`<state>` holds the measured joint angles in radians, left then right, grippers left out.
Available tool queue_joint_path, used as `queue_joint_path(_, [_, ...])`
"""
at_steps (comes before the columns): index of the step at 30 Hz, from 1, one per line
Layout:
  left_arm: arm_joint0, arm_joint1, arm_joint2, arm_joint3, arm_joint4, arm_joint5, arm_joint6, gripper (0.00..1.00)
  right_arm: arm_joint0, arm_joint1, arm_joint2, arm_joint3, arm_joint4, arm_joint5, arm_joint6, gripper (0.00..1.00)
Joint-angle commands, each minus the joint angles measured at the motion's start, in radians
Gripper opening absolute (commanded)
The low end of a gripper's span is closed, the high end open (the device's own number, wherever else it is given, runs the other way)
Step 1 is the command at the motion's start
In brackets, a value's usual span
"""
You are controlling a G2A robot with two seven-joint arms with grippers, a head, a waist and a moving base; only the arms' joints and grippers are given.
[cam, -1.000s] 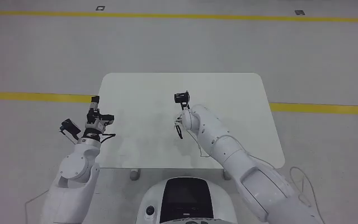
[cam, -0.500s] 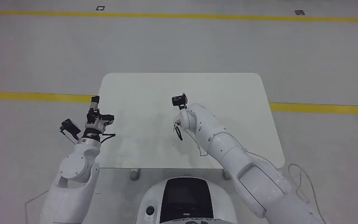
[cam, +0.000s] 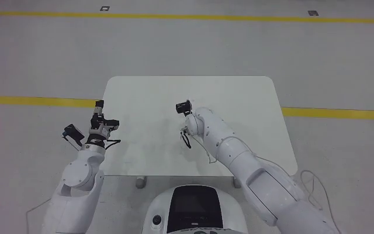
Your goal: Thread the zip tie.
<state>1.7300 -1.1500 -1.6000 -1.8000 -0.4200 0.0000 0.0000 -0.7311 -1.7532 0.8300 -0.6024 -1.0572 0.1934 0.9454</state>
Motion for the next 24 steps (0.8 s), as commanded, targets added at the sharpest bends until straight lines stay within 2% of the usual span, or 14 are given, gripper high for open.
queue_joint_path(1, [0.0,0.0,0.0,0.0,0.0,0.0,0.0,1.0,0.002,0.0,-0.001,0.004,0.001,-0.013,0.009,0.0])
queue_joint_path(11, [0.0,0.0,0.0,0.0,0.0,0.0,0.0,1.0,0.009,0.0,-0.005,0.018,-0.003,-0.077,0.031,0.0])
queue_joint_path(15, [0.0,0.0,0.0,0.0,0.0,0.0,0.0,1.0,0.007,-0.001,0.0,0.018,-0.001,-0.046,0.02,0.0])
queue_joint_path(16, [0.0,0.0,0.0,0.0,0.0,0.0,0.0,1.0,0.006,-0.002,0.003,0.017,0.003,-0.024,0.013,0.27])
queue_joint_path(17, [0.0,0.0,0.0,0.0,0.0,0.0,0.0,1.0,0.004,-0.003,0.004,0.015,0.005,-0.015,0.009,0.4])
queue_joint_path(19, [0.0,0.0,0.0,0.0,0.0,0.0,0.0,1.0,0.001,-0.005,0.004,0.012,0.008,0.001,0.001,0.42])
queue_joint_path(24, [0.0,0.0,0.0,0.0,0.0,0.0,0.0,1.0,-0.004,-0.014,-0.004,0.007,0.005,0.048,-0.013,0.4])
